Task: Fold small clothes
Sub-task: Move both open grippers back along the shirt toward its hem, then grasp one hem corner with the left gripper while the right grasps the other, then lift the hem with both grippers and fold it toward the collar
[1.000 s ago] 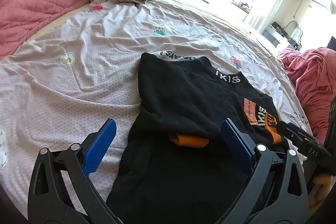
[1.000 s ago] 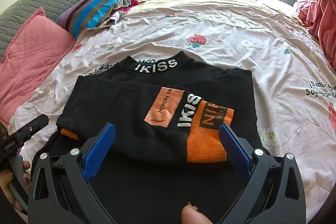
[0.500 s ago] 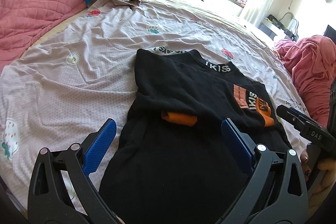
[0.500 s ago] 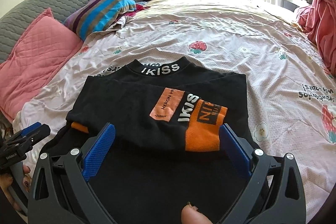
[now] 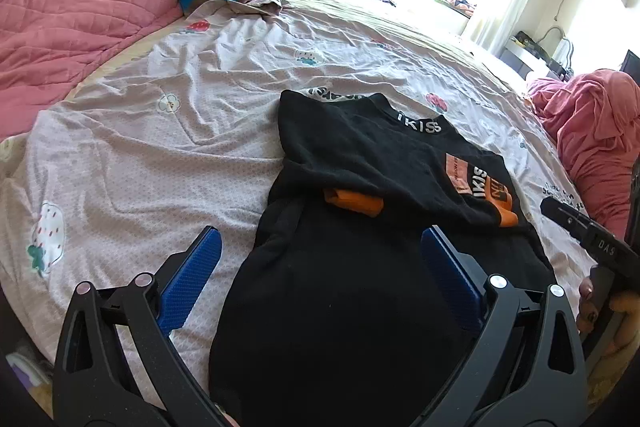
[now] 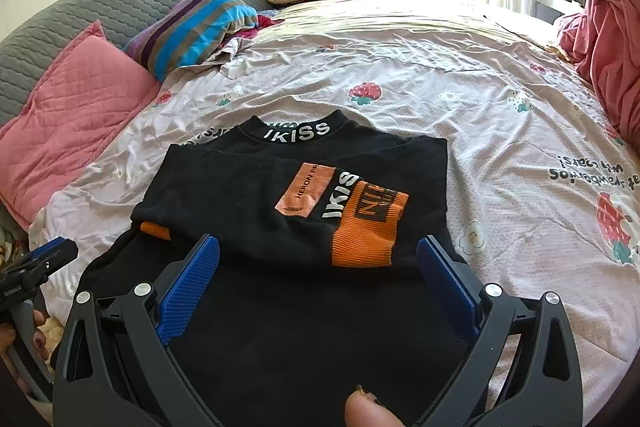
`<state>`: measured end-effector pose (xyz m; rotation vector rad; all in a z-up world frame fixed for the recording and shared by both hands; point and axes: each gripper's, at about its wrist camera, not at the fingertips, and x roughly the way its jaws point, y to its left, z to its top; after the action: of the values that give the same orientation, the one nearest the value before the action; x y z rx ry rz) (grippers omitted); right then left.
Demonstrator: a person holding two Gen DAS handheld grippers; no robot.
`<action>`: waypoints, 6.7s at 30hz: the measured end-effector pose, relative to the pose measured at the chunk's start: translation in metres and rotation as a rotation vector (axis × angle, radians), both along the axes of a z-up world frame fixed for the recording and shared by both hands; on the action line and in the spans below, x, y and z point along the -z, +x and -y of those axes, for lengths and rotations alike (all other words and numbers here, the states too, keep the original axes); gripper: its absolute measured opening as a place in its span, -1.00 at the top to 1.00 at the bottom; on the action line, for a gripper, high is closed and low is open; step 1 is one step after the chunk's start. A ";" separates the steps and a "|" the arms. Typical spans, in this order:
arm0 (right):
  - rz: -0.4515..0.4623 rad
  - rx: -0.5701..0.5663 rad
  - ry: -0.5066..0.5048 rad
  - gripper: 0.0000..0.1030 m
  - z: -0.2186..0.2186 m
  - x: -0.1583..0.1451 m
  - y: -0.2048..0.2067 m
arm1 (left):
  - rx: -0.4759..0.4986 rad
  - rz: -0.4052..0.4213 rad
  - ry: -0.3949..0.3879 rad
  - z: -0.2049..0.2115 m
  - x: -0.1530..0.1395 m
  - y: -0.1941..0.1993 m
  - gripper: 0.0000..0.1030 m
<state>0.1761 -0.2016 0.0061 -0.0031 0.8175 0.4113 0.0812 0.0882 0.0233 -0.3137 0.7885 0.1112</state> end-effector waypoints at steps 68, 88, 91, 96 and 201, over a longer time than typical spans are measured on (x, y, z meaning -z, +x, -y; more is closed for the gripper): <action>-0.052 -0.062 -0.095 -0.91 0.084 0.023 -0.095 | 0.123 -0.260 -0.048 -0.009 0.044 -0.110 0.18; -0.280 -0.187 -0.062 -0.50 0.130 0.045 -0.158 | 0.170 -0.264 -0.112 -0.008 0.056 -0.096 0.65; -0.326 -0.197 -0.061 -0.20 0.127 0.058 -0.160 | 0.169 -0.263 -0.106 -0.008 0.056 -0.097 0.65; -0.349 -0.186 -0.080 0.02 0.126 0.072 -0.156 | 0.170 -0.272 -0.088 -0.007 0.055 -0.099 0.64; 0.090 0.097 0.109 0.86 0.105 -0.014 0.087 | -0.009 0.022 -0.083 -0.054 -0.023 0.119 0.94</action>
<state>0.2631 -0.3064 0.0201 0.1186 0.7031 0.3612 0.1998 0.1422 0.0463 -0.3964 0.7709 0.0835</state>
